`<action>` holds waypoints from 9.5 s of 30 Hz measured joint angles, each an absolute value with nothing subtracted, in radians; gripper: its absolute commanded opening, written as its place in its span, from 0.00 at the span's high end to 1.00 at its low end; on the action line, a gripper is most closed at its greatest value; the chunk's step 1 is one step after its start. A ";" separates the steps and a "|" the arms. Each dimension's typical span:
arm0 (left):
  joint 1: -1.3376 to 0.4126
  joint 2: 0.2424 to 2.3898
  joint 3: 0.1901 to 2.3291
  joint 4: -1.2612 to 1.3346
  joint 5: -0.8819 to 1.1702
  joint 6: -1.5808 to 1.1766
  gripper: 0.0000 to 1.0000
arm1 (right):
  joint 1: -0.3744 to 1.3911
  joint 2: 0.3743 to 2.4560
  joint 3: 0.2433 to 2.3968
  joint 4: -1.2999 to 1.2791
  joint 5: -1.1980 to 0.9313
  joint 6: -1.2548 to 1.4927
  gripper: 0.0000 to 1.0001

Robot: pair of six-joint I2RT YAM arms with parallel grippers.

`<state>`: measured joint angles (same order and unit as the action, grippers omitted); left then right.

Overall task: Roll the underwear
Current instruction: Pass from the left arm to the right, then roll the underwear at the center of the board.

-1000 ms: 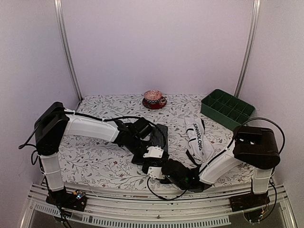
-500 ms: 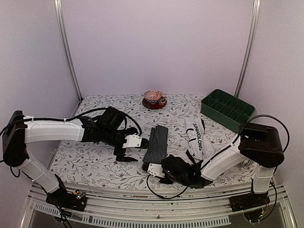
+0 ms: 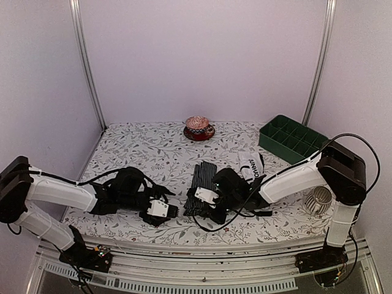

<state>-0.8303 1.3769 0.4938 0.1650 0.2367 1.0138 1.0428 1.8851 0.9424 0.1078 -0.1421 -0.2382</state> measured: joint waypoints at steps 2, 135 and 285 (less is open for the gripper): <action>-0.861 1.387 0.470 0.234 0.209 1.043 0.15 | 1.010 1.900 0.990 0.046 -0.220 -0.212 0.98; -0.804 2.299 1.615 -1.087 0.804 0.992 0.96 | 1.328 1.868 0.839 0.260 0.443 -0.607 0.79; -0.848 2.181 1.425 -0.638 0.778 0.678 1.00 | 1.314 1.813 0.760 0.299 0.490 -0.644 0.52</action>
<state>-0.8478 2.1811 1.4246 -0.6384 0.7784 0.6785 1.3144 1.8133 0.7605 0.2993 0.4904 -0.6437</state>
